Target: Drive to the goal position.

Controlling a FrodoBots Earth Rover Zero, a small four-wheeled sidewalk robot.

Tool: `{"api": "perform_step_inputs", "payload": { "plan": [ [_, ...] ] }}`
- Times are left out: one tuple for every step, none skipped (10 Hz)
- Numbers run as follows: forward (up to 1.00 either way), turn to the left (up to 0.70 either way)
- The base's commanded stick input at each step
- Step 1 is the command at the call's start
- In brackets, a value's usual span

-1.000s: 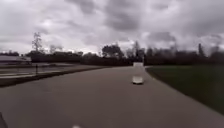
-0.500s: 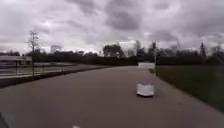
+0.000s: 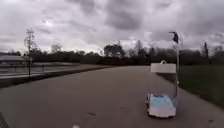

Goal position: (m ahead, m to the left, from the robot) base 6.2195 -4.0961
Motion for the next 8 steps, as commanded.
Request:
{"api": "perform_step_inputs", "payload": {
  "plan": [
    [0.0, 0.0],
    [0.0, 0.32],
    [0.0, 1.0],
    [0.0, 1.0],
    [0.0, 1.0],
    [0.0, 1.0],
    [0.0, 1.0],
    [0.0, 1.0]
  ]
}}
